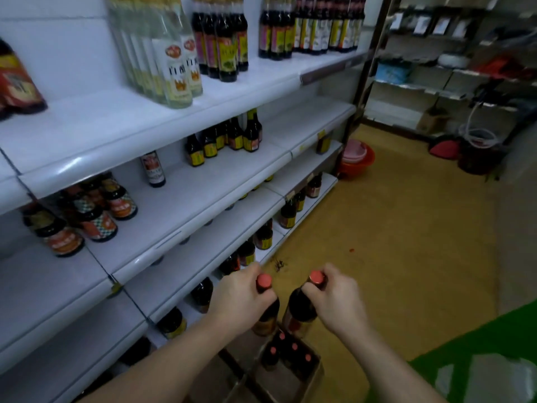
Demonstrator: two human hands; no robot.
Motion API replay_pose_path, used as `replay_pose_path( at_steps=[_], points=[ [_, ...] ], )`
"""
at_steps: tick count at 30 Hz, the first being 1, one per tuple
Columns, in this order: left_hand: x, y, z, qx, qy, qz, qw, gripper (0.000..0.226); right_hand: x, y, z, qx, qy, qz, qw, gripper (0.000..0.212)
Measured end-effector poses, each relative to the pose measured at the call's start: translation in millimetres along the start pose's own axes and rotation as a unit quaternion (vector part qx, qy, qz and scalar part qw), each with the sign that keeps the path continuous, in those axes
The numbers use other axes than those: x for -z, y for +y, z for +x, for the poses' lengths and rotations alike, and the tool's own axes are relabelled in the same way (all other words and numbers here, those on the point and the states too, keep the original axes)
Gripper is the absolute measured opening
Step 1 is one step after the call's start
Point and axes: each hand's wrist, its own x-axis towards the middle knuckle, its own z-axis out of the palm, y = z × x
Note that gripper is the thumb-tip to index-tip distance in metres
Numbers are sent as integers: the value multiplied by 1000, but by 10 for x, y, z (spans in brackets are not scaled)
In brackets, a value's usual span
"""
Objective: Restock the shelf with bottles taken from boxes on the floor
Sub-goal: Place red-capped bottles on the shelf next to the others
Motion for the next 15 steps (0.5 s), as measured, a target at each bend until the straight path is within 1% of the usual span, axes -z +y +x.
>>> replay_pose_path(
  at_steps=[5,9,13,15],
  points=[
    [452,221,74,-13,23,-7,1000,31,327,-413,62,58,-5,-2,998,22],
    [809,383,127,-28,57,17,998,33,588,-745,93,96,-8,0,995,20],
    [1113,470,211,-31,67,-2,997,28,800,-1051,120,139,-8,11,990,27],
    [1247,506,240,-32,70,-11,997,27,883,-1177,156,158,-5,13,987,27]
  ],
)
